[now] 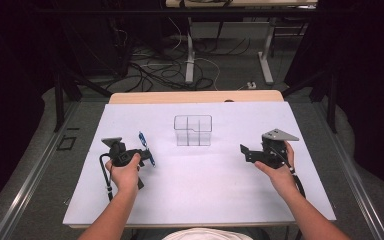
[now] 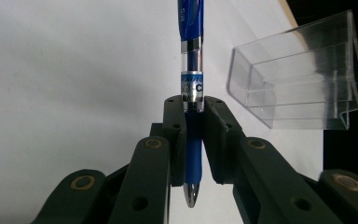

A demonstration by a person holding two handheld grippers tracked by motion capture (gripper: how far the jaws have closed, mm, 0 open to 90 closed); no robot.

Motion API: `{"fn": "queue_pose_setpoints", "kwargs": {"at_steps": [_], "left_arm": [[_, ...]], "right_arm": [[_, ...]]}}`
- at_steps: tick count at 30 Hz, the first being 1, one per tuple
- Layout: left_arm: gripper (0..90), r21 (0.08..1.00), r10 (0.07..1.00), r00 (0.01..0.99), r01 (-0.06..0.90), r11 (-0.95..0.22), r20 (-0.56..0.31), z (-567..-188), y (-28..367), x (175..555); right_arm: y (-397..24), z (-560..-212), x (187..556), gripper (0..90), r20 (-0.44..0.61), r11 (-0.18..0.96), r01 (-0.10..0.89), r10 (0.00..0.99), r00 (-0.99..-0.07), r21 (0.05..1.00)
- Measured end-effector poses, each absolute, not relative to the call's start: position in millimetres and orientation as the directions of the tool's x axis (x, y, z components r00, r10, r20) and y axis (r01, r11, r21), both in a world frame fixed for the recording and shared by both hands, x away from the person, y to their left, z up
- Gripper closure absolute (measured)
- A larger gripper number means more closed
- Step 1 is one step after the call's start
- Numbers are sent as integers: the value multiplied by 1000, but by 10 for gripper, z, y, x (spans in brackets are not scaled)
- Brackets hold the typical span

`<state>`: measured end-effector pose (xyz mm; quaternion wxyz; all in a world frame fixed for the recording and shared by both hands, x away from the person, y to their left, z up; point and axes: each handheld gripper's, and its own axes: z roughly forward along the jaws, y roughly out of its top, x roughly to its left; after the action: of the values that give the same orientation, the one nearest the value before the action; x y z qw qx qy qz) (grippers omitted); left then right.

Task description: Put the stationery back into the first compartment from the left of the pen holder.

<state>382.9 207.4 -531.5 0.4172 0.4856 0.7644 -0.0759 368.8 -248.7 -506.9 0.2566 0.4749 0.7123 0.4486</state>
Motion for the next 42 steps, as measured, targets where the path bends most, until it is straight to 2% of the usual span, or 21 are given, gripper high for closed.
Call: {"fn": "queue_pose_setpoints", "kwargs": {"at_steps": [9, 15, 19, 27, 29, 30, 36, 39, 40, 41, 42], "left_arm": [[795, 389, 715, -63, 804, 450, -697, -5082, 2075, 3821], [795, 449, 759, 4, 809, 380, -651, -4950, 2032, 3815], [795, 509, 800, 85, 810, 292, -594, -4856, 1989, 3803], [795, 546, 830, 159, 815, 196, -535, -4739, 1902, 3810], [795, 563, 842, 193, 812, 152, -505, -4702, 1881, 3807], [795, 590, 858, 230, 801, 101, -459, -4669, 1850, 3795], [795, 644, 881, 289, 765, 24, -376, -4599, 1751, 3745], [795, 685, 894, 321, 728, -23, -312, -4565, 1685, 3701], [795, 719, 901, 346, 692, -56, -263, -4553, 1641, 3675], [795, 719, 901, 346, 692, -56, -263, -4553, 1641, 3675], [795, 745, 906, 370, 660, -100, -207, -4531, 1608, 3645]], "right_arm": [[-2395, -5054, 3644, 146, -37, 241, 385, 884, -466, 891], [-2351, -5047, 3628, 156, -85, 286, 350, 867, -492, 892], [-2320, -5044, 3613, 175, -126, 322, 321, 854, -505, 891], [-2233, -5025, 3566, 248, -249, 433, 225, 792, -557, 873], [-2202, -5025, 3550, 266, -275, 453, 200, 778, -565, 869], [-2189, -5022, 3540, 273, -291, 467, 191, 770, -567, 863], [-2126, -5017, 3498, 294, -349, 514, 143, 736, -579, 846], [-2114, -5018, 3492, 298, -348, 514, 141, 733, -584, 846], [-2114, -5021, 3495, 299, -343, 509, 140, 733, -587, 849], [-2115, -5020, 3492, 299, -340, 507, 145, 737, -584, 850], [-2119, -5020, 3497, 301, -342, 508, 142, 735, -586, 849]]}}
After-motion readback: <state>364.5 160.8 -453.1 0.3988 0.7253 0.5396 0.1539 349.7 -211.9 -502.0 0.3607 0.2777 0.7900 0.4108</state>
